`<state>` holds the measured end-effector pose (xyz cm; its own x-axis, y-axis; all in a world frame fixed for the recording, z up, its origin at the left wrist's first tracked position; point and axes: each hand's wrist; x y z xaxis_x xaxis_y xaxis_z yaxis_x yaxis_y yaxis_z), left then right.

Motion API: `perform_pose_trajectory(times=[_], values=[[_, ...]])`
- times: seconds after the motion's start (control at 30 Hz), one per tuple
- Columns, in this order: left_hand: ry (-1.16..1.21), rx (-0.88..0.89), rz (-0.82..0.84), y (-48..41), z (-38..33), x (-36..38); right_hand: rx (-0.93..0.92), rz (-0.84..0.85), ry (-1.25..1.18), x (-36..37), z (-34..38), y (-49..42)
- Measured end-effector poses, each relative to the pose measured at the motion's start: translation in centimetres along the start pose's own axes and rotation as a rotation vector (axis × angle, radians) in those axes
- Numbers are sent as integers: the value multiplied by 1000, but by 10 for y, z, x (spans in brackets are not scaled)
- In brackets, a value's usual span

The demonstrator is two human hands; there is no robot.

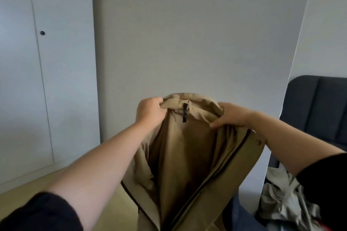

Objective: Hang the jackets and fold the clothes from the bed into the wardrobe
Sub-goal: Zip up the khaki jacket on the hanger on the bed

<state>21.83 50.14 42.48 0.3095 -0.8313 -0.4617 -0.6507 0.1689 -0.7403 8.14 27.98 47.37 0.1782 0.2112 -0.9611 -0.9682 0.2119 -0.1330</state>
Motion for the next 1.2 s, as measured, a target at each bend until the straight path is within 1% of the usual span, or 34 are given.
perform_pose_trajectory(times=[0.1, 0.13, 0.17, 0.2, 0.27, 0.33, 0.37, 0.4, 0.43, 0.47, 0.5, 0.53, 0.57, 0.6, 0.63, 0.67, 0.7, 0.73, 0.77, 0.8, 0.83, 0.87, 0.9, 1.0, 1.03, 1.07, 1.1, 1.17, 1.2], values=[[-42, -17, -86, -22, -3, -19, 73, 194, 174, 33, -12, 0], [-59, -31, -97, -28, -4, -25, 111, 196, 201, 42, -12, -3], [-82, -44, -106, -32, -3, -31, 148, 151, 198, 49, -10, -8], [-105, -57, -119, -37, -3, -37, 191, 44, 160, 50, -5, -13], [-121, -92, -192, -45, -2, -51, 275, -275, -3, 41, 9, -27], [-111, -85, -320, -55, 1, -67, 245, -608, -179, 25, 25, -39], [-134, -65, -374, -59, 2, -75, 195, -689, -278, 17, 32, -44], [-197, -42, -392, -62, 4, -82, 143, -663, -425, 8, 38, -46], [-311, -24, -349, -64, 6, -88, 105, -531, -584, 2, 41, -46], [-462, -13, -261, -66, 9, -92, 82, -302, -703, 0, 43, -44], [-605, -17, -146, -67, 12, -96, 61, -59, -742, 0, 42, -39], [-680, -30, -63, -66, 16, -99, 40, 122, -725, 2, 38, -35], [-720, -27, -14, -64, 20, -102, 19, 222, -722, 4, 33, -34], [-725, -14, 7, -61, 25, -103, 24, 246, -752, 5, 28, -35], [-696, -5, 7, -59, 29, -102, 67, 202, -803, 6, 26, -38], [-624, -7, -9, -55, 31, -102, 123, 101, -827, 7, 25, -42], [-531, -23, -23, -52, 31, -101, 188, -25, -780, 8, 25, -47], [-430, -49, -22, -51, 30, -98, 245, -145, -633, 9, 26, -50], [-325, -74, 0, -50, 28, -95, 290, -245, -432, 11, 25, -53], [-216, -84, 45, -50, 25, -91, 298, -323, -230, 15, 24, -55], [-124, -75, 100, -48, 20, -87, 278, -383, -80, 20, 24, -55], [-55, -57, 154, -46, 15, -82, 250, -440, -18, 25, 25, -53], [-4, -32, 189, -43, 11, -76, 215, -499, -34, 30, 29, -50], [120, 15, 217, -33, -1, -55, 36, -728, -223, 46, 46, -40], [160, 22, 215, -31, -4, -49, -40, -756, -246, 50, 52, -35], [191, 25, 213, -29, -8, -43, -113, -718, -253, 53, 56, -30], [217, 31, 211, -27, -12, -39, -173, -618, -252, 58, 60, -25], [251, 65, 217, -25, -18, -33, -221, -389, -170, 67, 62, -18], [258, 87, 231, -24, -21, -32, -217, -351, -104, 71, 61, -17]])
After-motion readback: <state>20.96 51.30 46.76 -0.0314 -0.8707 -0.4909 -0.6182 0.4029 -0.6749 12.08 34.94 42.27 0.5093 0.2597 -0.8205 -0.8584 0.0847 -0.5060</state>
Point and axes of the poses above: each hand's wrist, its own y-axis away from the middle knuckle, its own x-axis out of the palm, z = x × y, and after that the axes turned 7 degrees about y, right-handed
